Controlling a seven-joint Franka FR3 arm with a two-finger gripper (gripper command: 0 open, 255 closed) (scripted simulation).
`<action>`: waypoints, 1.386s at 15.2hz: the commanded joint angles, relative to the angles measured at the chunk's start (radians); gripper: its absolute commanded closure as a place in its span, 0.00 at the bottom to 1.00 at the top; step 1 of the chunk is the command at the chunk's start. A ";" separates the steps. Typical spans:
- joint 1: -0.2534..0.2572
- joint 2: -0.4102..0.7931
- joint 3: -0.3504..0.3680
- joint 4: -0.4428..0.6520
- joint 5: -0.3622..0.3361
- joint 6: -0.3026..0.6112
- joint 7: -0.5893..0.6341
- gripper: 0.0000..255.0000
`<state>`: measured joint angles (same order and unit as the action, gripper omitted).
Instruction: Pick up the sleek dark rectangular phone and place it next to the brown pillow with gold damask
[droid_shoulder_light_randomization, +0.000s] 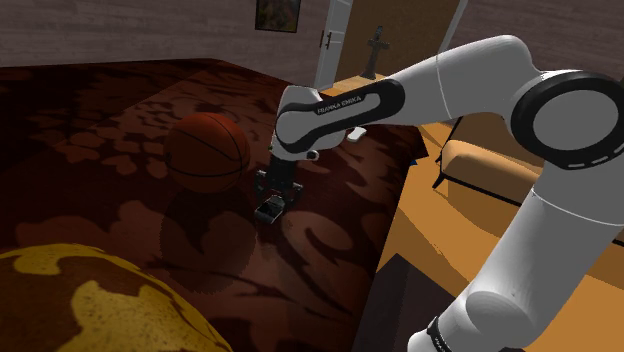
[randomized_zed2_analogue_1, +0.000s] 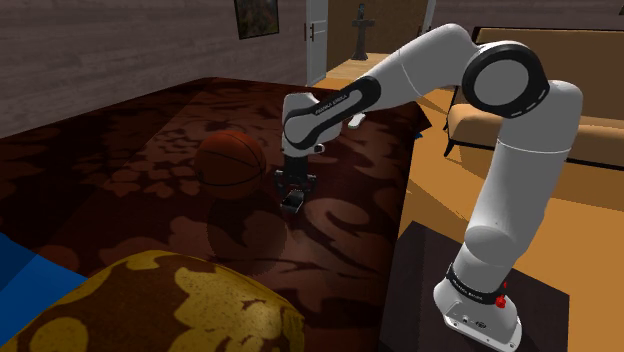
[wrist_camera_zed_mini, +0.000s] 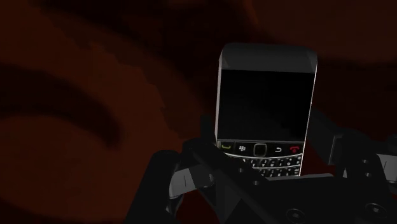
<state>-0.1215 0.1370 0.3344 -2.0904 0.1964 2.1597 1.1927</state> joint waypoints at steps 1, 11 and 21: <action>-0.002 -0.016 0.000 0.011 0.003 -0.027 0.001 1.00; -0.008 -0.074 -0.002 0.082 0.010 -0.154 0.013 1.00; -0.013 -0.112 -0.005 0.175 0.012 -0.282 0.029 1.00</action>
<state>-0.1331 0.0306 0.3304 -1.9231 0.2078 1.8914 1.2216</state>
